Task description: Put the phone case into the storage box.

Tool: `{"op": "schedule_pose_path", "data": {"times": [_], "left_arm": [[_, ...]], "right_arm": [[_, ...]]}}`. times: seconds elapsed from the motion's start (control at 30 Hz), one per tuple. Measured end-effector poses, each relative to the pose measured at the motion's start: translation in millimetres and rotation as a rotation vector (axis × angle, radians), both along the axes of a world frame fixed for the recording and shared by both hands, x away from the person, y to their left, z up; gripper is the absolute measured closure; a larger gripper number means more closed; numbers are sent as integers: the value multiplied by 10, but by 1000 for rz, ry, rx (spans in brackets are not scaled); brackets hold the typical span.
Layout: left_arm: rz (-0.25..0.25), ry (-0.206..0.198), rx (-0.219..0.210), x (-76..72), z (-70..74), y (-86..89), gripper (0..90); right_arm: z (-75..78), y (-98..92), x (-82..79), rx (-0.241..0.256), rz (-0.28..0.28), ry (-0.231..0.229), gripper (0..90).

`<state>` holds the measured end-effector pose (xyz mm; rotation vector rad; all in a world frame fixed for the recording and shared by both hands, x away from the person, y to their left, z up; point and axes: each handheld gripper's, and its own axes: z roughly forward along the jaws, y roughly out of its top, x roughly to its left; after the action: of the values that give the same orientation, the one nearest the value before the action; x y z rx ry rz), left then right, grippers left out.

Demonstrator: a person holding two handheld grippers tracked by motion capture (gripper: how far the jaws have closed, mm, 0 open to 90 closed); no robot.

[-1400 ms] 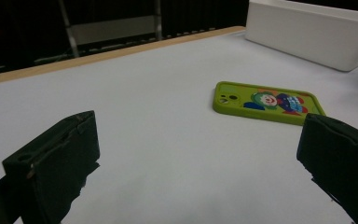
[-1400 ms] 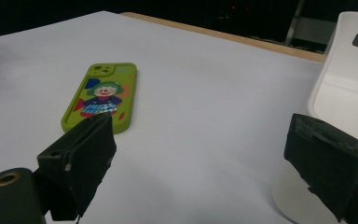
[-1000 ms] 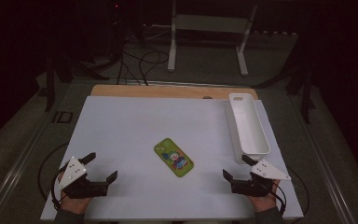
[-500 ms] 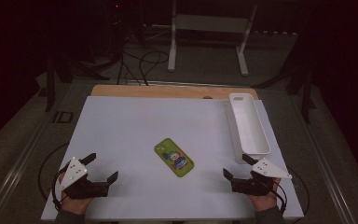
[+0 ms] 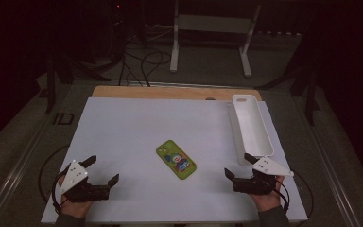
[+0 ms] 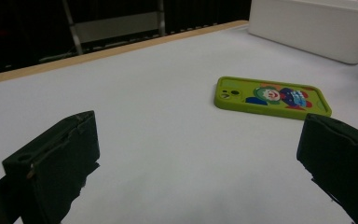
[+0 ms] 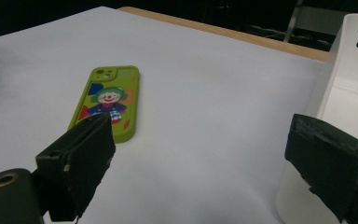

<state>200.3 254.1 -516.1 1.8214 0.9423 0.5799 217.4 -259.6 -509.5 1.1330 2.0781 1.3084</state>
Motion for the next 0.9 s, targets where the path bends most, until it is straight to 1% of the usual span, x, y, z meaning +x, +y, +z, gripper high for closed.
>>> {"op": "schedule_pose_path", "data": {"times": [0.23, 0.43, 0.57, 0.7, 0.9], "left_arm": [[-3, 2, 5, 0, -1, -5, 0], [-4, 1, 5, 0, 1, -7, 0], [-4, 3, 6, 2, -1, -9, 0], [-6, 5, 7, 6, -4, -16, 0], [-7, 5, 7, 5, -4, -15, 0]], "right_arm": [[85, 49, 41, -12, 13, 7, 77], [144, 86, 76, -23, 26, 24, 75], [177, 102, 93, -24, 36, 24, 74], [263, 156, 118, -43, 52, 16, 73], [358, 223, 188, -67, 65, 33, 73]]}}
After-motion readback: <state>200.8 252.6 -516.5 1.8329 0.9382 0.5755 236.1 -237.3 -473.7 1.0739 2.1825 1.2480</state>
